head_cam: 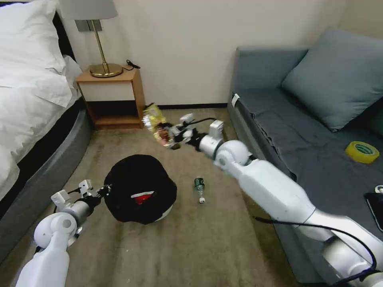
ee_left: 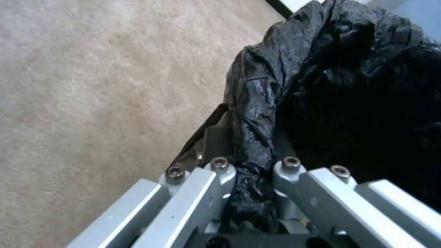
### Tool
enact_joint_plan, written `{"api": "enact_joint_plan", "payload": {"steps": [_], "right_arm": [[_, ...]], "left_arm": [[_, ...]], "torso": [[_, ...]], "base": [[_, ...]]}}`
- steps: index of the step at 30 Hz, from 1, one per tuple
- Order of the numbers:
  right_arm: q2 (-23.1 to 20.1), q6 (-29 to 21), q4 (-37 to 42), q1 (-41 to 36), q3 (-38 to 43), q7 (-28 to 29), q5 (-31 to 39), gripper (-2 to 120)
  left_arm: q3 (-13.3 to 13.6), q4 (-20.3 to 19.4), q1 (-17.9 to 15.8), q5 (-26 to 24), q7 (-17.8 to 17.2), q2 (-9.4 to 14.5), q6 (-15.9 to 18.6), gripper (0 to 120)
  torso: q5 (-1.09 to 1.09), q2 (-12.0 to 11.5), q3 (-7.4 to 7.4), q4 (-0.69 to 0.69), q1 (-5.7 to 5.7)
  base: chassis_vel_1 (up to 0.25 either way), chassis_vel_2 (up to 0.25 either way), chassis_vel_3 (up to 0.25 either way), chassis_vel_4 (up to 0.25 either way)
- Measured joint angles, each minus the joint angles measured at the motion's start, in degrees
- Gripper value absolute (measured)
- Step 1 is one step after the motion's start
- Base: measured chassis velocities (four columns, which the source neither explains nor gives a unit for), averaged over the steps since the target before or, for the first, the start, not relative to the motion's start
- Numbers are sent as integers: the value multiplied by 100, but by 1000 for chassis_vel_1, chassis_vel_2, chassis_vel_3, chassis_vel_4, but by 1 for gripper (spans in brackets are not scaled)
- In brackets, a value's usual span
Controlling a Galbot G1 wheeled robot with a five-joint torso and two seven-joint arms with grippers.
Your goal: Pick up the trash bin, then pick up the garbage on the floor and place it into the trash bin.
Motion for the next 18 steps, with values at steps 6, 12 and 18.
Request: {"api": "enact_joint_plan", "payload": {"steps": [6,12,18], "right_arm": [[176,118,171,-174,-291,4,18,0],[347,176,152,-434,-551,-6,-178,0],[451,215,82,-611,-694,-50,-419,0]], "left_arm": [[-7,-98,83,-69,-10,7,30,4],[-31,-259,211,-105,-10,0,61,4],[-50,-386,302,-106,-10,-36,76,4]], "torso": [[0,0,0,-1,0],[0,0,0,-1,0],[0,0,0,-1,0]], "base": [[0,0,0,0],[0,0,0,0],[0,0,0,0]]}}
